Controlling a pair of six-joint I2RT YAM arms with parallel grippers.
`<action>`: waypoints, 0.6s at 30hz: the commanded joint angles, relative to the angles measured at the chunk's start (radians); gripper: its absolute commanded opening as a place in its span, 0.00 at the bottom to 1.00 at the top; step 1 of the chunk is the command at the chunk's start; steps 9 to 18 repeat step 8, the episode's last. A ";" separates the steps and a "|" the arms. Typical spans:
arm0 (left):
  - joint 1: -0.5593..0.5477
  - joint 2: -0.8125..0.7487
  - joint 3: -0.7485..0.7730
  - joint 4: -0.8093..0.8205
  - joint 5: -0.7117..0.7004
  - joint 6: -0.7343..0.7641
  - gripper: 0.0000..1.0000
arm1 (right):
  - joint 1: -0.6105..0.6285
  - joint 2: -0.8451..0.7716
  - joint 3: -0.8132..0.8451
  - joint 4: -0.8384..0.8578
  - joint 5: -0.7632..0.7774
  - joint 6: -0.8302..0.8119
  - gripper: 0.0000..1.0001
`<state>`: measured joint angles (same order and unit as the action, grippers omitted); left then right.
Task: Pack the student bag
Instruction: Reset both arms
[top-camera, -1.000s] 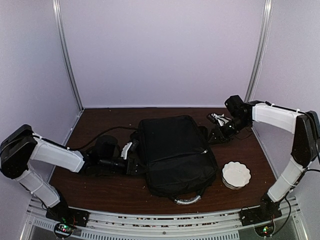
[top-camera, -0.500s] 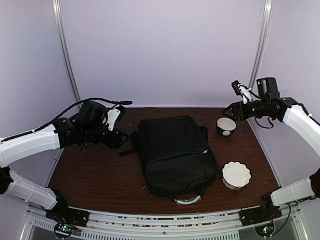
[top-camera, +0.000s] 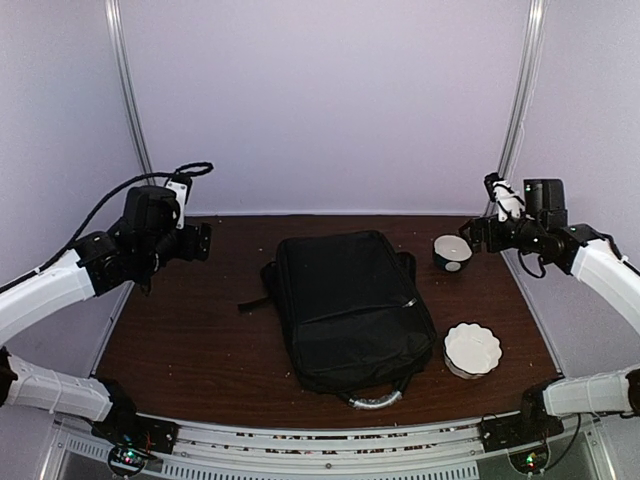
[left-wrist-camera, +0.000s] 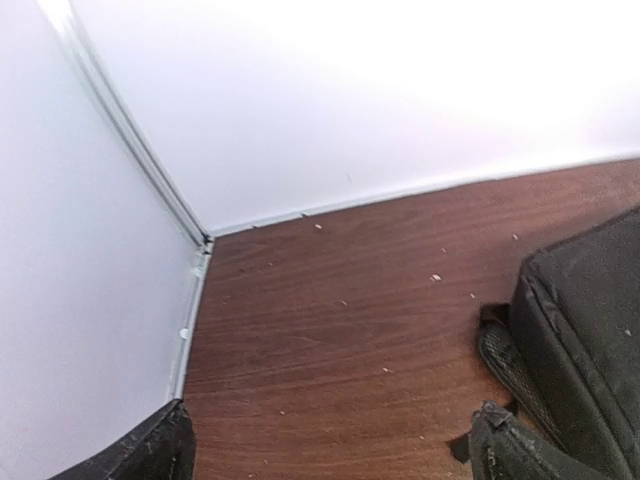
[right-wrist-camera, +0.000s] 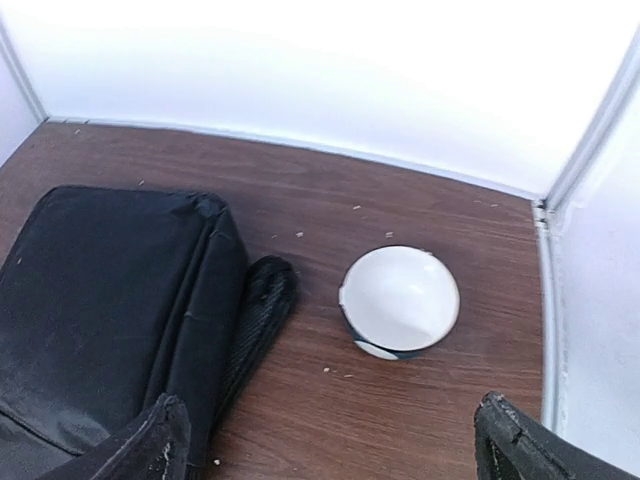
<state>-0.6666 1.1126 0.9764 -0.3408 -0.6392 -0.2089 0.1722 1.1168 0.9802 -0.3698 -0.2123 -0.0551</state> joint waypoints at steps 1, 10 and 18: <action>0.002 -0.061 -0.009 0.063 -0.095 0.019 0.98 | -0.005 -0.104 0.020 0.089 0.120 0.052 1.00; 0.003 -0.078 -0.136 0.184 -0.087 0.050 0.98 | -0.005 -0.129 -0.044 0.131 0.105 0.114 1.00; 0.003 -0.078 -0.136 0.184 -0.087 0.050 0.98 | -0.005 -0.129 -0.044 0.131 0.105 0.114 1.00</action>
